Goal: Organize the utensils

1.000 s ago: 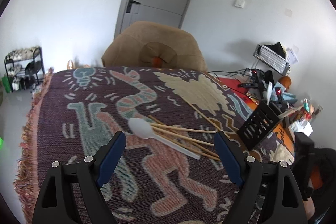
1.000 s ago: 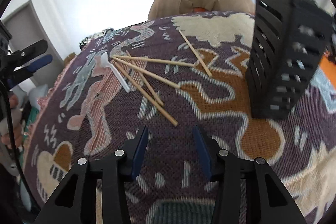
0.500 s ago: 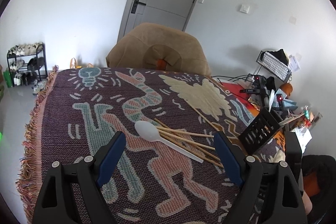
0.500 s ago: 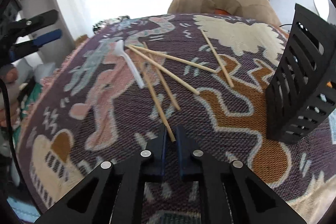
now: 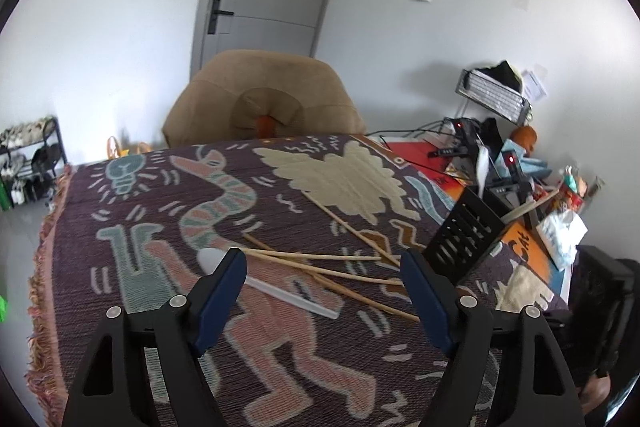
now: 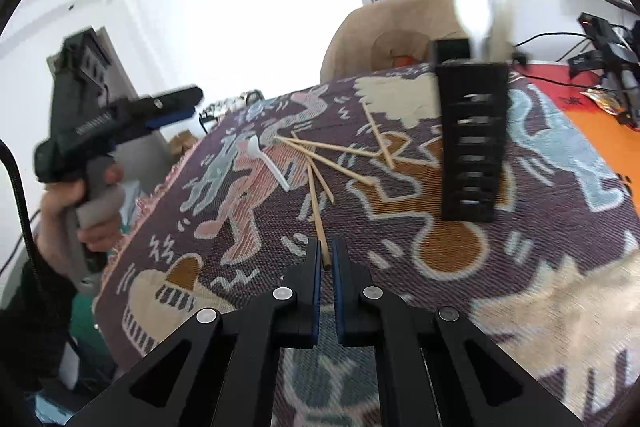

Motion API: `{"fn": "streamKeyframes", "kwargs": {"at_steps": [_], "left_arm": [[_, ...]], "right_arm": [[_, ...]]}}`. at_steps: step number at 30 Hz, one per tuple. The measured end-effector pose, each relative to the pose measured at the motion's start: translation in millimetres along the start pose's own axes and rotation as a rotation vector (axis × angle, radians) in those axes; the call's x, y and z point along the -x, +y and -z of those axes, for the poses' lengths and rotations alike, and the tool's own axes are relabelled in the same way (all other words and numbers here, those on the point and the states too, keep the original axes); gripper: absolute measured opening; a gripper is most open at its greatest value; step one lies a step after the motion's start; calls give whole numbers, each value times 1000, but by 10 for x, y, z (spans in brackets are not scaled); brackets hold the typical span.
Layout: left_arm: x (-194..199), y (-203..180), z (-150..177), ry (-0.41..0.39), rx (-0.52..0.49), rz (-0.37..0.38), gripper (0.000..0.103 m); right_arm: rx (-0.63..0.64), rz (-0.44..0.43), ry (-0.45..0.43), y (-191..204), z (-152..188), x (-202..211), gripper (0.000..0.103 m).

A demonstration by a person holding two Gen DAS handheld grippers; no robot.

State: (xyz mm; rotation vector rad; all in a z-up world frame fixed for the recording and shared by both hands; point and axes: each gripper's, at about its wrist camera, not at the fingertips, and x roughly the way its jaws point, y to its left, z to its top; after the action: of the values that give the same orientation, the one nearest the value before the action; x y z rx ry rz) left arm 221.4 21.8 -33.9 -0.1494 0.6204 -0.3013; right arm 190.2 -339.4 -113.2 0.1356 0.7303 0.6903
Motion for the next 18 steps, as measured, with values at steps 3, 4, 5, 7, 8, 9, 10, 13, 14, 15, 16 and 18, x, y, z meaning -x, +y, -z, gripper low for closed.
{"fn": "streamKeyframes", "kwargs": {"at_steps": [3, 4, 5, 7, 8, 9, 10, 13, 14, 15, 16, 18], "left_arm": [[-90, -153, 4, 18, -41, 12, 78], [-121, -197, 7, 24, -56, 14, 77], [-140, -231, 8, 28, -66, 15, 76], [-211, -307, 10, 40, -86, 18, 74], [-247, -345, 12, 46, -93, 23, 74], [-261, -369, 14, 49, -97, 25, 74], [-292, -409, 19, 54, -105, 28, 74], [-377, -514, 39, 71, -134, 29, 74], [-396, -539, 37, 75, -141, 29, 74], [-433, -580, 43, 83, -156, 27, 73], [-456, -609, 45, 88, -167, 26, 71], [-527, -675, 51, 107, -199, 20, 70]], "right_arm": [[-28, -17, -34, -102, 16, 162, 7], [-29, -4, -41, -127, 19, 198, 7], [-36, 4, -50, -166, 20, 234, 7], [-60, 12, -69, -253, 24, 304, 7], [-67, 15, -78, -290, 29, 339, 7], [-76, 18, -88, -326, 33, 371, 7], [-83, 20, -95, -356, 41, 402, 7], [-111, 24, -122, -476, 66, 517, 7], [-119, 27, -130, -516, 77, 552, 7], [-127, 31, -138, -557, 85, 585, 7], [-136, 36, -146, -602, 97, 619, 7], [-153, 45, -160, -686, 119, 675, 7]]}}
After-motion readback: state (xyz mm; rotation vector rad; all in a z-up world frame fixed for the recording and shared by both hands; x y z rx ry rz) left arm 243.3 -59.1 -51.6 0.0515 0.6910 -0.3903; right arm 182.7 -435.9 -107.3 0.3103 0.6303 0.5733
